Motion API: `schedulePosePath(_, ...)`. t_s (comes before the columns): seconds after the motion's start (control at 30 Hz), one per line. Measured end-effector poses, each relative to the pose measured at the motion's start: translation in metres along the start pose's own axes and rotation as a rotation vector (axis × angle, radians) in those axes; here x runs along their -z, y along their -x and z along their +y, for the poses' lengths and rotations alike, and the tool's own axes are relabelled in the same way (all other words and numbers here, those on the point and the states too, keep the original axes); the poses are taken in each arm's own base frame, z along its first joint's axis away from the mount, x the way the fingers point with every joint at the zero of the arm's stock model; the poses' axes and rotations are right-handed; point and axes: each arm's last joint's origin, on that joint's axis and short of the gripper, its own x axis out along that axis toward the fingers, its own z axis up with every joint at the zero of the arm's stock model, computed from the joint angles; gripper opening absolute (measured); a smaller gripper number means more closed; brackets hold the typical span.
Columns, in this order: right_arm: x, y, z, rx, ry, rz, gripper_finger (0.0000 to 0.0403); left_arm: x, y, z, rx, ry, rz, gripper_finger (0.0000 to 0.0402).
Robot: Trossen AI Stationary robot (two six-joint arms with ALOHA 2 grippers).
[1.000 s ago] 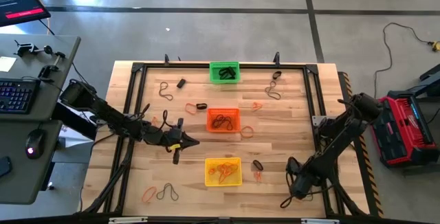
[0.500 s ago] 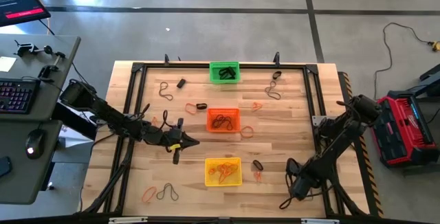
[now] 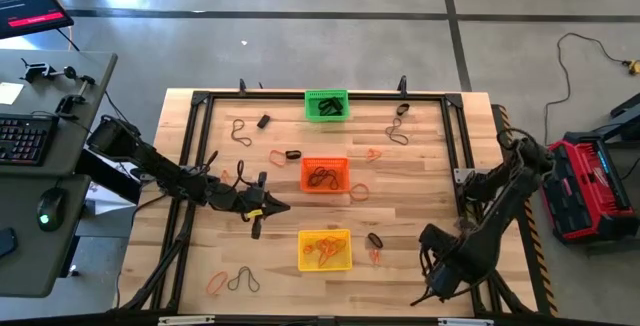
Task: Sort rubber bands into baskets
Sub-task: Put the purple rubber band into the orange bin
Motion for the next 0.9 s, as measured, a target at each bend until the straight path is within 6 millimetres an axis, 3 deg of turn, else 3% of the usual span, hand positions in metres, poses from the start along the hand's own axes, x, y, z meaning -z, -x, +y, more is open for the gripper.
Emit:
schedulePosePath(0.2,-0.01,0.035,-0.008,0.035,-0.023,-0.155,0.0,0.0,0.0,0.0,0.0,0.0,0.0,0.0)
schedulePosePath(0.37,-0.025,0.05,-0.008,0.0,-0.016,-0.334,0.0,0.0,0.0,0.0,0.001,0.0,0.0,0.0)
schedulePosePath(0.9,-0.109,0.057,-0.007,0.017,-0.004,-0.68,0.0,0.0,0.0,0.0,0.001,0.0,0.001,0.0)
